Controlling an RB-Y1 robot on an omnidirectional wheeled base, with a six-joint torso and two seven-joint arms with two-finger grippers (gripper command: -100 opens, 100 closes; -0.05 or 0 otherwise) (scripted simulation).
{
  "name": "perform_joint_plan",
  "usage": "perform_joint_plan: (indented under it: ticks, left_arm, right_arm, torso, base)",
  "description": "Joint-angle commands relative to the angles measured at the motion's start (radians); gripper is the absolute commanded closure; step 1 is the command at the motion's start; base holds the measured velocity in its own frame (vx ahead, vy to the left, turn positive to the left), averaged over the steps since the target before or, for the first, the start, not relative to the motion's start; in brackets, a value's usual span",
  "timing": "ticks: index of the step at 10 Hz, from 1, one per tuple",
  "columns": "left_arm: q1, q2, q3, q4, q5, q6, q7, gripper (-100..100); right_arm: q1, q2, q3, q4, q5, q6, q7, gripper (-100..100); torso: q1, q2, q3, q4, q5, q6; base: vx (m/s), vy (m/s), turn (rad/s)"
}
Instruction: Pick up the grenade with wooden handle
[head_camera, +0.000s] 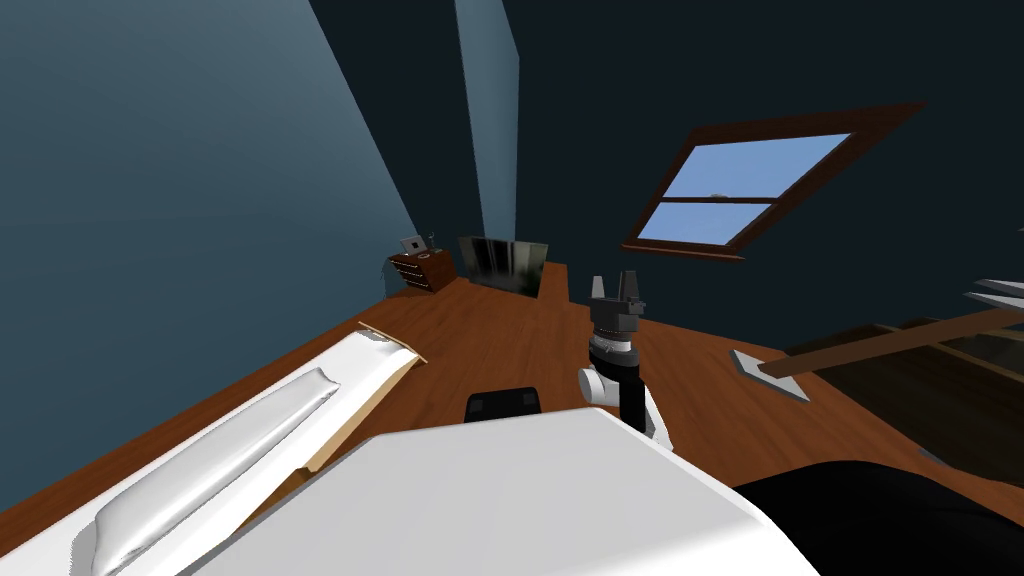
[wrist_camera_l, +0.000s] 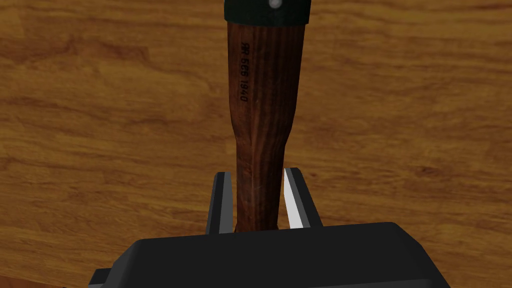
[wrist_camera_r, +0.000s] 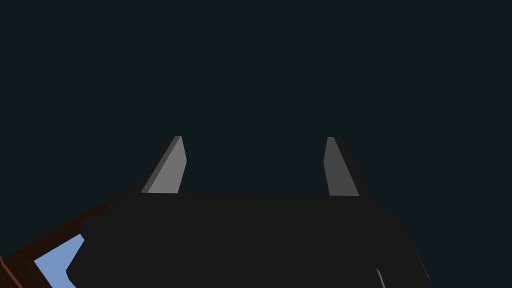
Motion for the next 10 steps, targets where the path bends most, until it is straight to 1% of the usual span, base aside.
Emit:
perform_joint_plan:
  ticks: [1,2,3,4,5,6,7,8,9,10]
  left_arm:
    - [0.000,0.000,0.000,0.000,0.000,0.000,0.000,0]
    - [-0.037,0.050,-0.036,-0.044,-0.024,0.013,0.050,100]
    - [-0.037,0.053,-0.036,-0.044,-0.024,0.013,0.069,100]
    - [-0.061,0.083,-0.060,-0.069,-0.040,0.017,0.095,100]
    - [-0.061,0.083,-0.060,-0.069,-0.040,0.017,0.111,100]
    - [-0.085,0.113,-0.084,-0.093,-0.056,0.020,0.145,100]
    - [-0.085,0.113,-0.084,-0.093,-0.056,0.020,0.154,100]
    - [-0.109,0.143,-0.109,-0.118,-0.072,0.024,0.196,100]
    - [-0.134,0.173,-0.133,-0.143,-0.088,0.027,0.225,100]
    - [-0.134,0.173,-0.133,-0.143,-0.088,0.027,0.239,100]
  right_arm:
    - [0.000,0.000,0.000,0.000,0.000,0.000,0.000,0]
    - [0.000,0.000,0.000,0.000,0.000,0.000,0.000,0]
    - [0.000,0.000,0.000,0.000,0.000,0.000,0.000,0]
    - [0.000,0.000,0.000,0.000,0.000,0.000,0.000,0]
    - [0.000,0.000,0.000,0.000,0.000,0.000,0.000,0]
    - [0.000,0.000,0.000,0.000,0.000,0.000,0.000,0]
    - [0.000,0.000,0.000,0.000,0.000,0.000,0.000,0]
    - [0.000,0.000,0.000,0.000,0.000,0.000,0.000,0]
    - [0.000,0.000,0.000,0.000,0.000,0.000,0.000,0]
    - [0.000,0.000,0.000,0.000,0.000,0.000,0.000,0]
  torso:
    - [0.000,0.000,0.000,0.000,0.000,0.000]
    - [0.000,0.000,0.000,0.000,0.000,0.000]
    - [0.000,0.001,0.001,0.000,0.000,0.000]
    - [-0.001,0.002,0.001,0.000,-0.001,0.000]
    - [-0.001,0.002,0.001,0.000,-0.001,0.000]
    - [-0.001,0.002,0.001,0.000,-0.001,0.000]
    - [-0.001,0.002,0.001,0.000,-0.001,0.000]
    - [-0.001,0.002,0.001,0.000,-0.001,0.000]
    - [-0.001,0.002,0.001,0.000,-0.001,0.000]
    - [-0.002,0.002,0.001,0.000,-0.001,0.000]
  base:
    - [0.000,0.000,0.000]
    - [-0.035,-0.006,0.145]
    - [-0.047,-0.015,0.064]
    - [-0.049,-0.015,0.063]
    - [-0.040,-0.009,0.035]
    - [-0.039,-0.010,0.080]
    - [-0.031,-0.011,0.033]
    - [-0.040,-0.012,0.070]
    - [-0.058,-0.021,0.118]
    - [-0.039,-0.013,0.035]
